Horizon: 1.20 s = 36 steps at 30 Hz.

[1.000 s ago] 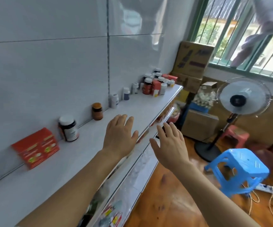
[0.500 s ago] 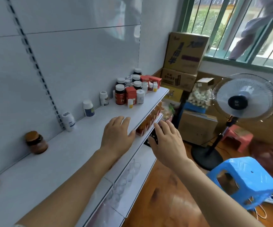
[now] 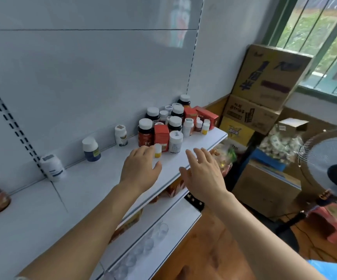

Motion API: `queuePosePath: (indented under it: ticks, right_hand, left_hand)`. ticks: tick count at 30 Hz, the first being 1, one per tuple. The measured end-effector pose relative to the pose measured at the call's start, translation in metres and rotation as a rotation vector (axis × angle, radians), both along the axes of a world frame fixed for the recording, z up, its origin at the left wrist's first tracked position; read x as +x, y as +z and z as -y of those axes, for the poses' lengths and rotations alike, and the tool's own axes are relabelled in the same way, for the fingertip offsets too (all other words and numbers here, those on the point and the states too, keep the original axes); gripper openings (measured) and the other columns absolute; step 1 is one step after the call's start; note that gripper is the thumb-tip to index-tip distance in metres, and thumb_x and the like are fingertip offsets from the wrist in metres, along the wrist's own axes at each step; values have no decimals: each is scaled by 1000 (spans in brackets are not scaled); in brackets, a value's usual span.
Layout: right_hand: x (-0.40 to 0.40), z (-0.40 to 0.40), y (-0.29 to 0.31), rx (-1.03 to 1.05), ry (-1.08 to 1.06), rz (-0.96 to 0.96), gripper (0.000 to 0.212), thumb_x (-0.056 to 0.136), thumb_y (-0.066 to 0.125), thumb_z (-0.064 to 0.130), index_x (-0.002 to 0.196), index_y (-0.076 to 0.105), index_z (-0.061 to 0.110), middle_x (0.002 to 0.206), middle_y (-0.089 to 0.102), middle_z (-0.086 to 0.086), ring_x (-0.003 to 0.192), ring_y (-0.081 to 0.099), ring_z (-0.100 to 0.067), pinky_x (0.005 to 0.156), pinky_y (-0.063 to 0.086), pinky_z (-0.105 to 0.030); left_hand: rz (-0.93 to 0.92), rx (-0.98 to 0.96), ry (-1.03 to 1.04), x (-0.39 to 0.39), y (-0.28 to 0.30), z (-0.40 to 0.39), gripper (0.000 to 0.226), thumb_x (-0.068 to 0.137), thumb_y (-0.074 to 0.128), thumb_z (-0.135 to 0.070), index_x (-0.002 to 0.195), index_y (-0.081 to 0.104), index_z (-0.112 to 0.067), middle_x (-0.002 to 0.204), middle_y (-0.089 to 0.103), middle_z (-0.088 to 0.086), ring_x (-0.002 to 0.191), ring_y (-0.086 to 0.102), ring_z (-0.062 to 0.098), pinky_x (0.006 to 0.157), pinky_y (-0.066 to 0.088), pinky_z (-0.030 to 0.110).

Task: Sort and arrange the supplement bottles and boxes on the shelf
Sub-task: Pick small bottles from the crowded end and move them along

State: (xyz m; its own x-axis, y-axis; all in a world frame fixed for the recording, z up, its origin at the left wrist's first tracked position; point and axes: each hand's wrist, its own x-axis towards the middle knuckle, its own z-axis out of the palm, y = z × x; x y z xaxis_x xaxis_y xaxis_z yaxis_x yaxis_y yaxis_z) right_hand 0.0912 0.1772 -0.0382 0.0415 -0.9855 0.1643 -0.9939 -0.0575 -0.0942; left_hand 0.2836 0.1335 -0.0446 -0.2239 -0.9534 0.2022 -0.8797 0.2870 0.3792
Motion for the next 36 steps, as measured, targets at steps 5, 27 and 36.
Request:
queuePosePath:
  ticks: [5, 27, 36]
  right_hand:
    - [-30, 72, -5, 19, 58, -15, 61, 100, 40, 49, 152, 25, 20, 156, 31, -8, 147, 19, -30, 120, 24, -44]
    - [-85, 210, -51, 50, 647, 211, 46, 88, 60, 27, 132, 49, 18, 111, 58, -9, 99, 55, -33, 75, 52, -42]
    - [-74, 217, -50, 10, 632, 302, 35, 91, 61, 40, 113, 58, 12, 102, 63, -10, 88, 59, -33, 61, 45, -35]
  left_hand:
    - [-58, 46, 45, -23, -20, 58, 53, 97, 49, -39, 144, 41, -16, 140, 49, 3, 127, 44, 26, 104, 40, 39]
    - [-65, 89, 433, -73, -56, 95, 19, 94, 57, -24, 110, 52, -15, 106, 61, 3, 94, 57, 26, 72, 49, 39]
    - [-204, 154, 503, -72, -50, 91, 18, 96, 59, -28, 110, 56, -18, 107, 67, 2, 92, 61, 22, 76, 50, 36]
